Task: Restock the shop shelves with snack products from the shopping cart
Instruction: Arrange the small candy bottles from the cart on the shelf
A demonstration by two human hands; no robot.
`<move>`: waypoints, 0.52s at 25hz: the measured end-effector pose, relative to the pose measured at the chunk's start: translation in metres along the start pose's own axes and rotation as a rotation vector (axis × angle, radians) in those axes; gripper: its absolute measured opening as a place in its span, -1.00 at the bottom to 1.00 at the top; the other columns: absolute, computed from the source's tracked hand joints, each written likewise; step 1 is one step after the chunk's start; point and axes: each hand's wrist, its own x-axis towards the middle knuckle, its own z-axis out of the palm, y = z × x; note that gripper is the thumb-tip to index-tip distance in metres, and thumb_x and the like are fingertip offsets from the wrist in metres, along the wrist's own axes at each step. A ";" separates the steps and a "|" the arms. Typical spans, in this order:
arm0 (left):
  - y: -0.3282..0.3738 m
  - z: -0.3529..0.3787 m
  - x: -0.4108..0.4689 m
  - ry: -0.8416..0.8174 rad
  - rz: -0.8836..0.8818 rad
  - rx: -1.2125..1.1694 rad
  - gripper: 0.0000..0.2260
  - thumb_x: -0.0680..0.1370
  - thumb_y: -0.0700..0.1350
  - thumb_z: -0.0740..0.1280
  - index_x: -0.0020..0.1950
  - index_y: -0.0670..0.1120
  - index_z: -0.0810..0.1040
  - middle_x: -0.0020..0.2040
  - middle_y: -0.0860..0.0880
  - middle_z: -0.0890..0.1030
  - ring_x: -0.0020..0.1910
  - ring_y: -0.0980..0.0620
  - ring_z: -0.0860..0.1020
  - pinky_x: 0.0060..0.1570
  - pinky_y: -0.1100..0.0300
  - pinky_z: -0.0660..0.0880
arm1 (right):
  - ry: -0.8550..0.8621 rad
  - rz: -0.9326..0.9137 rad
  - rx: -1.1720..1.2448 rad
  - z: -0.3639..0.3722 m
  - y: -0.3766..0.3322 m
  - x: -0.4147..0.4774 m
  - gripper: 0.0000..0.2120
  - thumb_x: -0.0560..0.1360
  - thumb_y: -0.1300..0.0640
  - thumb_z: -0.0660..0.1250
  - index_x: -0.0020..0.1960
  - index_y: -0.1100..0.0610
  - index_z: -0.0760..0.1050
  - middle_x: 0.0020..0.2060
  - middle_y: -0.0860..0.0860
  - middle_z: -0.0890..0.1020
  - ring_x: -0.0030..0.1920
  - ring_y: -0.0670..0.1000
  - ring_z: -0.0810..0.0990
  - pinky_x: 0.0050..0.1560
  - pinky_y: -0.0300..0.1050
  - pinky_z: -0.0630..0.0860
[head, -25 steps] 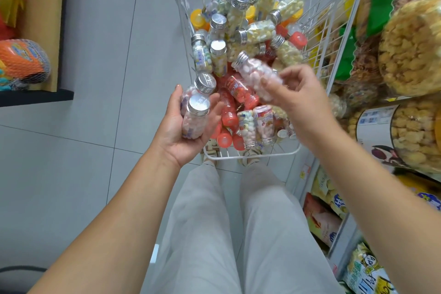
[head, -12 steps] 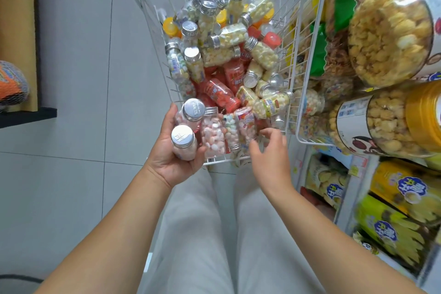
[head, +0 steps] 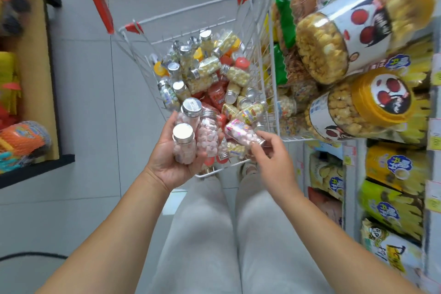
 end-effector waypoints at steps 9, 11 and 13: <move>-0.065 0.176 0.005 0.019 -0.091 0.310 -0.42 0.49 0.30 0.33 0.24 -0.16 0.61 0.17 -0.20 0.64 0.14 -0.17 0.65 -0.18 -0.03 0.68 | 0.190 -0.266 0.473 -0.154 -0.084 -0.104 -0.71 0.58 0.30 0.26 0.21 -0.01 0.47 0.06 -0.02 0.64 0.01 -0.03 0.66 -0.02 -0.21 0.59; -0.096 0.218 0.016 -0.019 -0.148 0.399 -0.41 0.41 0.24 0.46 0.26 -0.14 0.59 0.18 -0.19 0.61 0.10 -0.16 0.66 -0.19 -0.02 0.68 | 0.273 -0.314 0.504 -0.192 -0.092 -0.130 -0.72 0.58 0.34 0.24 0.20 0.04 0.46 0.04 -0.01 0.64 -0.02 -0.03 0.67 -0.05 -0.24 0.58; -0.133 0.260 0.027 -0.043 -0.190 0.520 -0.43 0.31 0.18 0.54 0.18 -0.15 0.65 0.10 -0.17 0.67 0.02 -0.14 0.69 -0.22 -0.03 0.68 | 0.358 -0.367 0.501 -0.230 -0.095 -0.156 -0.73 0.57 0.30 0.26 0.19 0.03 0.47 0.05 -0.03 0.65 0.00 0.03 0.68 0.01 -0.18 0.60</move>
